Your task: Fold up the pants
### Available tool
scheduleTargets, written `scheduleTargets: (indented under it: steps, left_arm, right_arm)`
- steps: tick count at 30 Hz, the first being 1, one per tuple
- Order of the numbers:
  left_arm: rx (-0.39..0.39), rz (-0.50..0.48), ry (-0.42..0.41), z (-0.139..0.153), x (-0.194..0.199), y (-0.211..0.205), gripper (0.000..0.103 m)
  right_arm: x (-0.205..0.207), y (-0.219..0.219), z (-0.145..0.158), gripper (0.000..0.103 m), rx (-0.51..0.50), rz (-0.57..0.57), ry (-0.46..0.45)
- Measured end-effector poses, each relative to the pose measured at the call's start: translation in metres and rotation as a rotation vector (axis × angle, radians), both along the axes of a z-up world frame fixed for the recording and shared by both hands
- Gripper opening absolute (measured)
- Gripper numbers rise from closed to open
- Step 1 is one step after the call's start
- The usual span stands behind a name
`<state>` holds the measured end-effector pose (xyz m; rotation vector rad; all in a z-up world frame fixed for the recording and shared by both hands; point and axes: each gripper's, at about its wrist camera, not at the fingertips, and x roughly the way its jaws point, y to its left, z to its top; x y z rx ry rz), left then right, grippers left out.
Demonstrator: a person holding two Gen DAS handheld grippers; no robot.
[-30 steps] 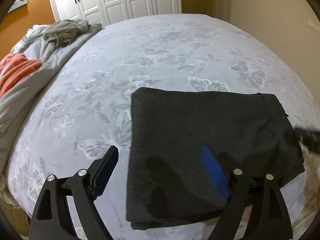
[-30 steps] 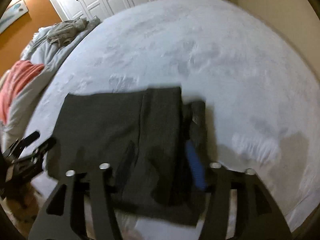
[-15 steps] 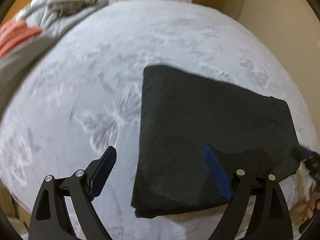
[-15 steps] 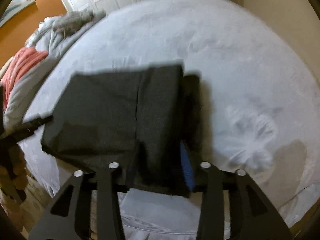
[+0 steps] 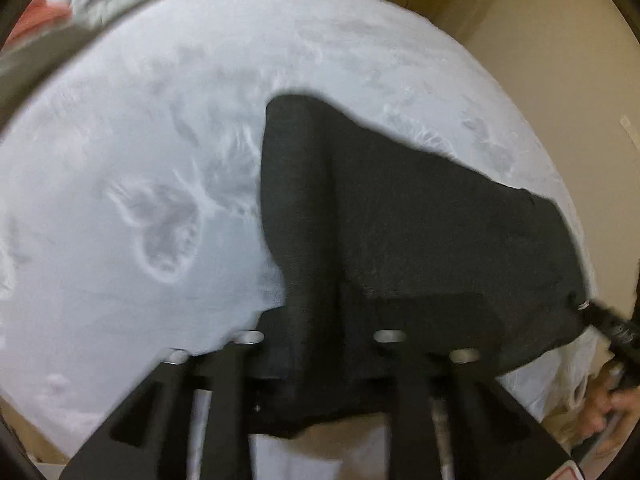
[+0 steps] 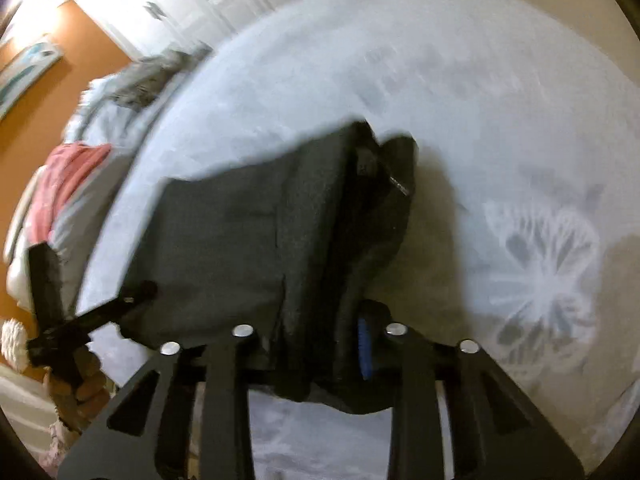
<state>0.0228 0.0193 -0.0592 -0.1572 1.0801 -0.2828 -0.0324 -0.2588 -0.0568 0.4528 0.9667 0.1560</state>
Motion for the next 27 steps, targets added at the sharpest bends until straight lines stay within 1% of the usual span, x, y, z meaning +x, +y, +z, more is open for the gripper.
scheduleTargets:
  steps: [1, 2, 3, 4, 5, 6, 7, 8, 9, 10, 11, 12, 13, 14, 15, 16, 17, 18, 19, 20, 21, 22, 24, 25, 27]
  left_arm:
    - [-0.022, -0.014, -0.01, 0.013, -0.008, 0.003, 0.012]
    - [-0.034, -0.021, -0.003, 0.019, -0.013, 0.004, 0.012]
    - [-0.04, -0.022, 0.012, 0.019, -0.016, 0.006, 0.015]
    - [-0.034, -0.017, 0.043, 0.011, -0.019, 0.008, 0.018]
    - [-0.009, -0.013, 0.072, 0.002, -0.018, 0.006, 0.03]
    - [0.037, -0.003, 0.107, -0.011, -0.017, 0.003, 0.043]
    - [0.062, 0.002, 0.117, -0.021, -0.017, 0.0, 0.046]
    - [0.078, 0.012, 0.099, -0.021, -0.017, -0.001, 0.055]
    - [0.109, 0.027, 0.073, -0.018, -0.019, -0.003, 0.066]
    - [0.135, 0.022, 0.051, -0.015, -0.021, -0.007, 0.07]
    - [0.127, 0.006, 0.057, -0.016, -0.021, -0.011, 0.081]
    - [0.107, -0.005, 0.078, -0.019, -0.02, -0.014, 0.089]
    - [0.068, -0.006, 0.122, -0.026, -0.016, -0.014, 0.091]
    - [0.037, 0.008, 0.155, -0.033, -0.012, -0.013, 0.094]
    - [0.003, 0.039, 0.159, -0.037, -0.008, -0.01, 0.098]
    - [-0.01, 0.048, 0.161, -0.038, -0.005, -0.009, 0.098]
    - [-0.012, 0.047, 0.163, -0.037, -0.002, -0.01, 0.096]
    - [-0.024, 0.037, 0.159, -0.035, -0.001, -0.011, 0.081]
    - [-0.035, 0.025, 0.143, -0.031, 0.0, -0.011, 0.066]
    - [-0.014, 0.039, 0.12, -0.024, -0.002, -0.011, 0.044]
    - [0.011, 0.051, 0.096, -0.018, -0.003, -0.01, 0.016]
    - [0.023, 0.051, 0.057, -0.005, -0.005, -0.009, 0.015]
    - [-0.03, 0.038, 0.032, 0.014, -0.006, -0.006, 0.012]
    - [-0.051, 0.024, -0.002, 0.029, -0.009, -0.006, 0.011]
    - [-0.042, 0.004, -0.07, 0.05, -0.014, -0.01, 0.01]
  right_arm:
    - [-0.011, 0.003, 0.018, 0.025, 0.016, 0.023, -0.046]
    - [-0.019, 0.005, 0.027, 0.025, 0.015, 0.045, -0.069]
    - [-0.024, 0.005, 0.029, 0.029, 0.008, 0.055, -0.075]
    - [-0.027, 0.006, 0.025, 0.034, -0.021, 0.055, -0.055]
    - [-0.026, 0.006, 0.013, 0.042, -0.054, 0.044, -0.014]
    - [-0.025, 0.004, -0.003, 0.048, -0.081, 0.022, 0.036]
    - [-0.025, -0.002, -0.026, 0.054, -0.097, -0.027, 0.119]
    - [-0.027, -0.007, -0.033, 0.057, -0.045, -0.054, 0.124]
    - [-0.026, -0.009, -0.03, 0.06, 0.003, -0.069, 0.117]
    - [-0.023, -0.007, -0.026, 0.061, 0.004, -0.05, 0.109]
    - [-0.021, -0.005, -0.023, 0.067, 0.002, -0.035, 0.088]
    - [-0.019, -0.004, -0.023, 0.07, 0.004, -0.036, 0.078]
    - [-0.016, -0.003, -0.027, 0.07, 0.013, -0.043, 0.094]
    - [-0.012, -0.001, -0.031, 0.075, 0.029, -0.038, 0.112]
    - [-0.009, 0.003, -0.036, 0.079, 0.027, -0.043, 0.122]
    - [-0.007, 0.006, -0.037, 0.081, 0.018, -0.042, 0.119]
    - [-0.003, 0.012, -0.037, 0.082, -0.007, -0.03, 0.113]
    - [-0.002, 0.014, -0.038, 0.077, -0.029, -0.03, 0.104]
    - [0.0, 0.016, -0.038, 0.067, -0.044, -0.034, 0.096]
    - [0.0, 0.018, -0.037, 0.048, -0.057, -0.032, 0.086]
    - [-0.002, 0.017, -0.034, 0.029, -0.052, -0.033, 0.061]
    - [-0.007, 0.014, -0.028, 0.029, -0.047, -0.034, 0.035]
    - [-0.017, 0.012, -0.016, 0.027, -0.048, -0.038, -0.012]
    - [-0.021, 0.015, -0.003, 0.027, -0.052, -0.035, -0.059]
    - [-0.024, 0.02, 0.014, 0.027, -0.056, -0.021, -0.115]
